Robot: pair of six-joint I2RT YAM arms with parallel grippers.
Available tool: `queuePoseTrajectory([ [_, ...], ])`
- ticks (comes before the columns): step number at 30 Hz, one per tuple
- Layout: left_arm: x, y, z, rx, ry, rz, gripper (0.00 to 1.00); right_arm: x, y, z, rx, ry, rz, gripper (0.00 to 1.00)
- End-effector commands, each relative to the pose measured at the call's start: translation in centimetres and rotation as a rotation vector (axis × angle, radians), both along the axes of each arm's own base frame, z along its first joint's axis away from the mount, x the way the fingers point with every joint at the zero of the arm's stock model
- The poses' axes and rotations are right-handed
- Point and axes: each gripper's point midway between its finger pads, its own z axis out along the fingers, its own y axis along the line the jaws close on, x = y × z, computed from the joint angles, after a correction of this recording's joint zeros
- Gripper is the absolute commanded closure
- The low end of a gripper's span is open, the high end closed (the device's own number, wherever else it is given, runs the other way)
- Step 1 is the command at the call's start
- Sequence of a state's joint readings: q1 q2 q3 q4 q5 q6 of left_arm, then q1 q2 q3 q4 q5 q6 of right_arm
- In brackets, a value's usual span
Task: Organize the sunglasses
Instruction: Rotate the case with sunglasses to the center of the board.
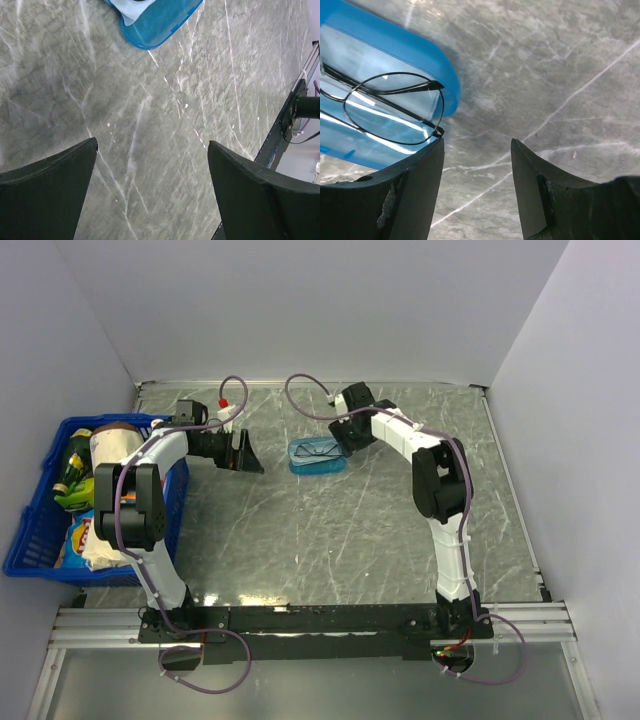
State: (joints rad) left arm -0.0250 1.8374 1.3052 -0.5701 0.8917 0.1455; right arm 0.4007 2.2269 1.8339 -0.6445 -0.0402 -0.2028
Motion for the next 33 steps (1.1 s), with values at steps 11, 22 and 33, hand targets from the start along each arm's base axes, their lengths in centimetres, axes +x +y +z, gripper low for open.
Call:
queuePoseTrajectory([
  [11,-0.2,-0.1,0.1,-0.014,-0.007,-0.023,0.03,0.8,0.7,0.3,-0.023,-0.032,0.001,0.37],
  [22,-0.2,-0.2,-0.4,-0.019,0.007,-0.025,0.03,1.6,0.1,4.2,0.091,-0.104,0.003,0.37],
  [33,-0.6,-2.2,-0.1,0.009,-0.007,-0.068,0.03,6.7,-1.6,4.9,-0.043,-0.19,-0.022,0.34],
])
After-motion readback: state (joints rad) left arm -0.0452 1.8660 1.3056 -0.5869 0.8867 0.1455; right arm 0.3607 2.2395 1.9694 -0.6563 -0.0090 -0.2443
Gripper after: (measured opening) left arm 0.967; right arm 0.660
